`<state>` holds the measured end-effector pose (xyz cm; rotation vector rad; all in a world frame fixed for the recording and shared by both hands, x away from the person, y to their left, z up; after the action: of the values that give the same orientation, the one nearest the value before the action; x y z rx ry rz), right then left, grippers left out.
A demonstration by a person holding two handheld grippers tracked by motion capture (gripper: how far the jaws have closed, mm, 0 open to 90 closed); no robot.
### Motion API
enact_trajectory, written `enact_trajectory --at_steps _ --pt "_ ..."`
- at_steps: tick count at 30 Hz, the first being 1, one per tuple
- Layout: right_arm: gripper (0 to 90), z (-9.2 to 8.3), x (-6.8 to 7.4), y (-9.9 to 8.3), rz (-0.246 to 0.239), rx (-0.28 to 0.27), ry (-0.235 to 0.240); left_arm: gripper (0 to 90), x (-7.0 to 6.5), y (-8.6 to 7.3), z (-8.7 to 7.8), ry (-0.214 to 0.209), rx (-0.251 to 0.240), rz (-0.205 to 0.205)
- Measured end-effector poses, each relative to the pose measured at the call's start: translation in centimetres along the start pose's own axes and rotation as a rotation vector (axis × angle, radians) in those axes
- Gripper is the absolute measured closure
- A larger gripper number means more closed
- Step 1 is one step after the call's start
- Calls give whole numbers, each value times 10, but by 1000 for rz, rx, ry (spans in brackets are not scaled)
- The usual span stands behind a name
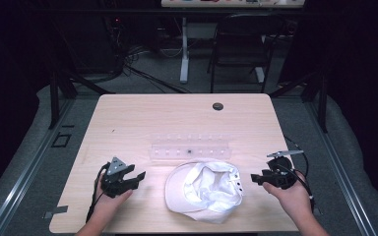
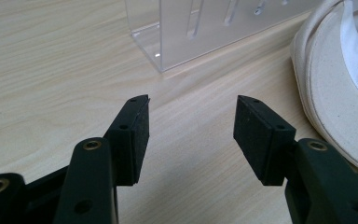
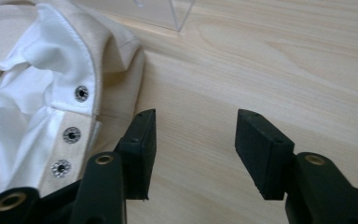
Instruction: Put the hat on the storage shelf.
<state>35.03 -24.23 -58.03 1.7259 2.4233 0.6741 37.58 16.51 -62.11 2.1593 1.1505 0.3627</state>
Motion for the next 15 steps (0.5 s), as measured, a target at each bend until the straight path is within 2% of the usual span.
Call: enact_trajectory --at_steps 3,9,13,15 --pt "519 -3 5 3 -8 23 1 463 0 0 0 -1 1 1" --pt "519 -9 13 11 28 60 46 463 -2 0 1 -1 3 1" --pt "518 -13 22 17 50 91 85 463 -2 0 1 -2 3 3" --pt "515 -14 29 21 64 102 124 463 -2 0 1 -1 -1 3"
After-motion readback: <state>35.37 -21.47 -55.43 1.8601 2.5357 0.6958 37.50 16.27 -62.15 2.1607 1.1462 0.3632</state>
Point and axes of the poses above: each handheld gripper's, and its own axes: z roughly forward along the jaws, y roughly out of its top, x roughly to its left, the point moved 10 cm from there along z, roughly forward along the jaws, and after that the axes turned 10 degrees about x, right-handed, at the moved point
